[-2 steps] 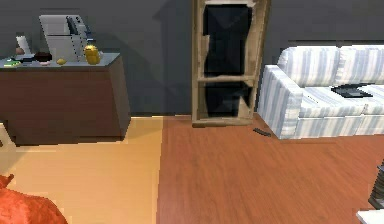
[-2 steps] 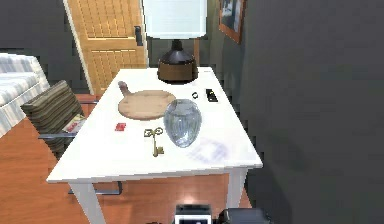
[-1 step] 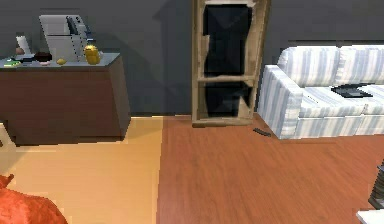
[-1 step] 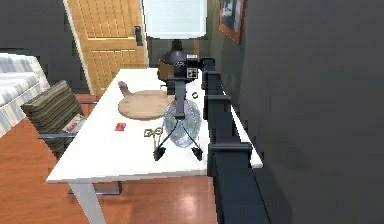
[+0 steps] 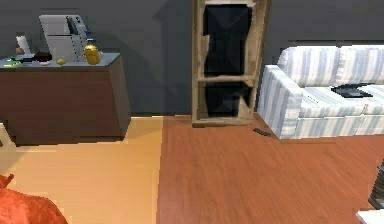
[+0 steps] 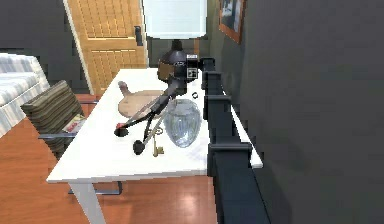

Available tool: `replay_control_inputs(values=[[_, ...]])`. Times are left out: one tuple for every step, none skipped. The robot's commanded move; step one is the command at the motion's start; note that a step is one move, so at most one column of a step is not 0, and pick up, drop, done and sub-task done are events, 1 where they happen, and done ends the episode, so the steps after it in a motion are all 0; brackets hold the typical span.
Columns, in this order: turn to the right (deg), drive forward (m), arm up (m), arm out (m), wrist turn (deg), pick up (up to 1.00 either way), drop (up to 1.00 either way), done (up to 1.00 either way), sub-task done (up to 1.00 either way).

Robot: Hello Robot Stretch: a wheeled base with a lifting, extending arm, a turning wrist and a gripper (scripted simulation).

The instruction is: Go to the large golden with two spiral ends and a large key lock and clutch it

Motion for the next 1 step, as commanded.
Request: replay_control_inputs(values=[[0.0, 0.00, 0.00, 0.00, 45.0, 0.00, 0.00, 0.00, 0.00]])
